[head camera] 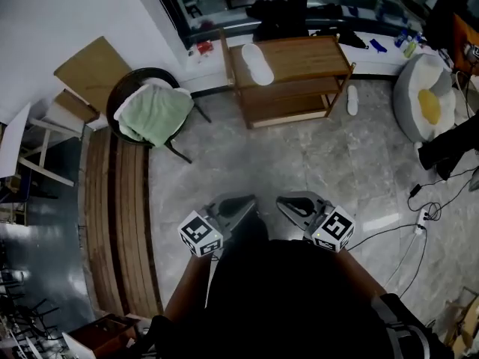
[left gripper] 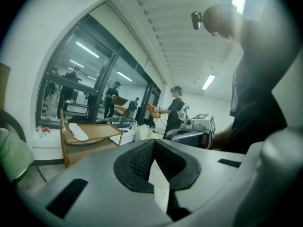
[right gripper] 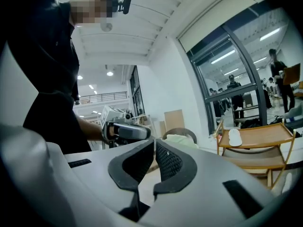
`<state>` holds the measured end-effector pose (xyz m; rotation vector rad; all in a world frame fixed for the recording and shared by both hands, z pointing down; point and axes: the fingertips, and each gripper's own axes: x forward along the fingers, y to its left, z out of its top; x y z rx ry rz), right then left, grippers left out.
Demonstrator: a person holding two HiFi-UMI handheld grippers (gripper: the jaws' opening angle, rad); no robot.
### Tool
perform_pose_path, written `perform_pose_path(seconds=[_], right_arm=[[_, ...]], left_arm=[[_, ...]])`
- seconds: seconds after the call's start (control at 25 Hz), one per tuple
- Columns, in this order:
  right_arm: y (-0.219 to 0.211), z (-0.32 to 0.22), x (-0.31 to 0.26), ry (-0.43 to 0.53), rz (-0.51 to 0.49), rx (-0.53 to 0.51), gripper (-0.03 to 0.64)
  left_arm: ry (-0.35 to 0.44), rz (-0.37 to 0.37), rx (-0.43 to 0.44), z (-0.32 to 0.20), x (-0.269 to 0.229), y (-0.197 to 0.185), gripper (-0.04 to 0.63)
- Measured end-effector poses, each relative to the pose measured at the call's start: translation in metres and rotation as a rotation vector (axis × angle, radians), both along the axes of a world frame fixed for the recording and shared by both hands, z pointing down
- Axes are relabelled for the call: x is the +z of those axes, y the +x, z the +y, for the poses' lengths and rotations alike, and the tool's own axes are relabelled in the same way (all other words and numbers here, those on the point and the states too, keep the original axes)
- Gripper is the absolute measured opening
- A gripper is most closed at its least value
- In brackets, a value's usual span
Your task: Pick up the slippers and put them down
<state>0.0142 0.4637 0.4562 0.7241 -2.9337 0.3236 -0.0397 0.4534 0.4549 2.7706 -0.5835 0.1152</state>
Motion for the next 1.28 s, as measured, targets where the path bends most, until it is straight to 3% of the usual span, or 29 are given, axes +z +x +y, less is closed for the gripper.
perform_pose_path(seconds=[0.28,0.68,1.08,1.28], right_arm=[[-0.030,-0.103,-0.029,0.018,0.032,0.042,0.026],[-0.055,-0.208,-0.034,0.010,0.085,0.105,0.026],[-0.008,-0.270,-0.016,-0.036,0.056,0.208,0.026],[0.027,-0.310,-0.015,-0.034,0.016,0.187,0.026]], left_arm=[[0.007,0.070,-0.012,-0.093,-0.014,-0.040,0.011],[-0.024,0.105,0.066,-0.193,-0.005,-0.076,0.011],[-0.068,0.080,0.145,-0.253,0.012,-0.037,0.011],[-0.084,0.043,0.113,-0.292,0.017,-0.006,0.011]])
